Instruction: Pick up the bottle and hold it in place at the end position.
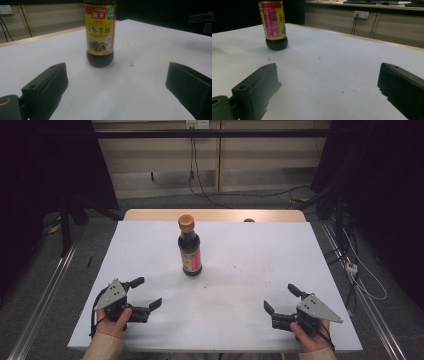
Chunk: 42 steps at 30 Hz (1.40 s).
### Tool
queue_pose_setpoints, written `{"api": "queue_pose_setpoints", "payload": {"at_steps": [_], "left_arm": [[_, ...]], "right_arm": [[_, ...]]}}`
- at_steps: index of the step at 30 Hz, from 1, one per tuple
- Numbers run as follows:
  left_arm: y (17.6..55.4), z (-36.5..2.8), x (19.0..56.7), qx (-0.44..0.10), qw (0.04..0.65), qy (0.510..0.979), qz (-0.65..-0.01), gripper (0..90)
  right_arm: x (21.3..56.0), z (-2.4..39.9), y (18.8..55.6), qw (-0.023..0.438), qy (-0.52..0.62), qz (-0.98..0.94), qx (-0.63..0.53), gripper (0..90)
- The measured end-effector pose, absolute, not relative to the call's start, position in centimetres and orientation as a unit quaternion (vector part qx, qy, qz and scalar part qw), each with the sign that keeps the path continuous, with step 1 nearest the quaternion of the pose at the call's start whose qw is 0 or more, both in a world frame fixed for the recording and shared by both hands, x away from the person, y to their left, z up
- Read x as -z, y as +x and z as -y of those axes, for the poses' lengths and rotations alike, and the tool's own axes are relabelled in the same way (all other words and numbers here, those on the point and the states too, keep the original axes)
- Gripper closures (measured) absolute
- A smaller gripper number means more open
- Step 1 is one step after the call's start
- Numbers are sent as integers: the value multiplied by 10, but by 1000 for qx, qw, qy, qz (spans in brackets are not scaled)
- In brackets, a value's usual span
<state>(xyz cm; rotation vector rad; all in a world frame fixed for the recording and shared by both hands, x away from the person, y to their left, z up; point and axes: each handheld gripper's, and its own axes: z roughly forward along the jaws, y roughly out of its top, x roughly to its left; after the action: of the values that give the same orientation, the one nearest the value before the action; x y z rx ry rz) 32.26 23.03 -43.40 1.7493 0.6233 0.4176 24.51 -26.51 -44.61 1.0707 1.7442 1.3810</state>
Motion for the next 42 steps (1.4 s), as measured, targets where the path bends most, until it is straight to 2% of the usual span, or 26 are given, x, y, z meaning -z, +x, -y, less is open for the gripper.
{"api": "queue_pose_setpoints", "payload": {"at_steps": [35,42], "left_arm": [[342,-203,421,-176,595,737,-268,47],[350,-196,418,-168,602,723,-293,50]], "right_arm": [[447,263,247,324,412,-666,-531,22],[446,261,248,324,407,-667,-533,23]]}}
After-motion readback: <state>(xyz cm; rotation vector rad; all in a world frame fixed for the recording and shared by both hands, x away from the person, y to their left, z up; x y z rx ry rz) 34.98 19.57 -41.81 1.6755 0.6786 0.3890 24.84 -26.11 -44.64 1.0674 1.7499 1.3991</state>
